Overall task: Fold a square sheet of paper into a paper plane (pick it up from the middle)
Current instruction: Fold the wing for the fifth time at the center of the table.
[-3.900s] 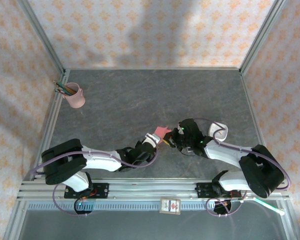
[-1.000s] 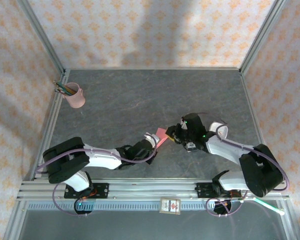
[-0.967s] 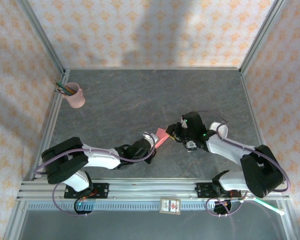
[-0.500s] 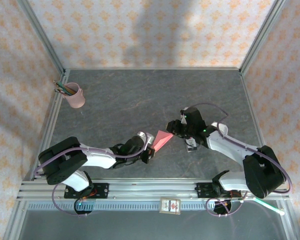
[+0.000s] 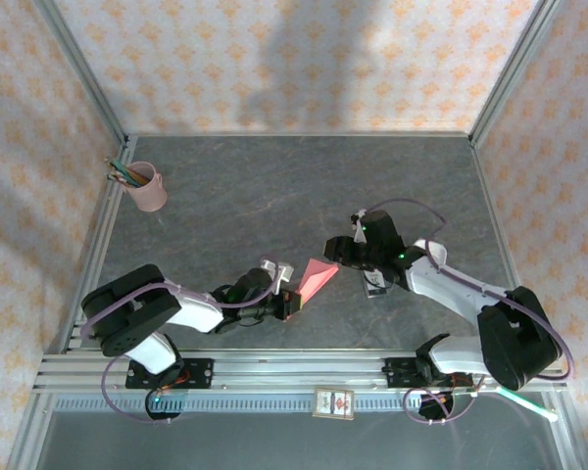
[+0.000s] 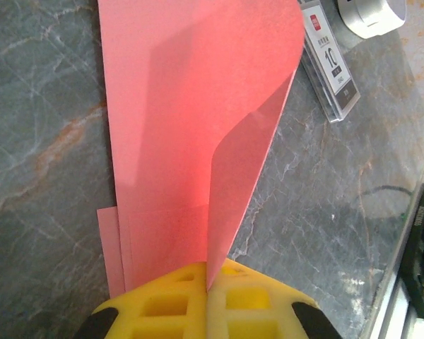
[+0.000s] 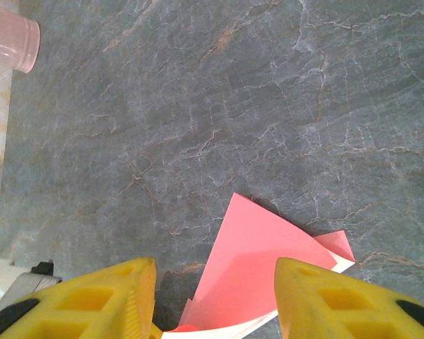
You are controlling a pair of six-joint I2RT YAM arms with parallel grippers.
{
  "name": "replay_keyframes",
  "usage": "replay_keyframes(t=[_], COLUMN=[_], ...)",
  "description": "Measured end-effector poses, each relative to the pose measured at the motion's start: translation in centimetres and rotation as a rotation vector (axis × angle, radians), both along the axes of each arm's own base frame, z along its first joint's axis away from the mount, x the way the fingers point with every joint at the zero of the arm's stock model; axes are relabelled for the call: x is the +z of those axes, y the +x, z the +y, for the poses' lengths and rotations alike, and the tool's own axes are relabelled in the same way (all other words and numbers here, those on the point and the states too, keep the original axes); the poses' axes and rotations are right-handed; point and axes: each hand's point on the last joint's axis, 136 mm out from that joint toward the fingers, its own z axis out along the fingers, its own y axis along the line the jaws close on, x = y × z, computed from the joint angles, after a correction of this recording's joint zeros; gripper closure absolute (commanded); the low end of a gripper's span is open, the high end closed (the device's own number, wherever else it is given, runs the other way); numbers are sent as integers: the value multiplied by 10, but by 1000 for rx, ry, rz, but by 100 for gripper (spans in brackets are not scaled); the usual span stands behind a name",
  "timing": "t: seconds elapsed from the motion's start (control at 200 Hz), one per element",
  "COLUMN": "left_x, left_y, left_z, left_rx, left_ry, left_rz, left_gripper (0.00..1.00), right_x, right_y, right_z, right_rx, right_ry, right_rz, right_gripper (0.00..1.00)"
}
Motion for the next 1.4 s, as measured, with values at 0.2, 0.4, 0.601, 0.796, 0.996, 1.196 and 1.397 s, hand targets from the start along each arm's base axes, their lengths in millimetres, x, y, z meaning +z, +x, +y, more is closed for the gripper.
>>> replay_keyframes(t=[0.2,0.4,0.601,0.796,0.996,1.196,1.397], left_x=[-4,-6,-6,-6,-6,-7,-8], left_y=[-2,-2,-2,-2,-3,-3,-3], left_z=[1,4,5,4,4,5,6], left_rx=[21,50,87,105,116,123,132], left_ry=[-41,-90,-138,-158,-163,-165,-167], left_rz=[60,109,155,190,205,215,224], left_gripper=[100,100,100,100,100,100,100], right_x=[-3,-4,-7,-11,-30,-49,-63], right_y=[-5,-11,-27,-44,-58,-62,-54], right_z=[-2,4,16,32,49,52,49], right_rx=[13,72,163,255,325,337,311], right_ry=[-9,-34,-67,-86,-124,-160,-205], right_rz=[-8,-38,-84,-124,-116,-114,-113], right_gripper=[54,54,59,76,79,82,84])
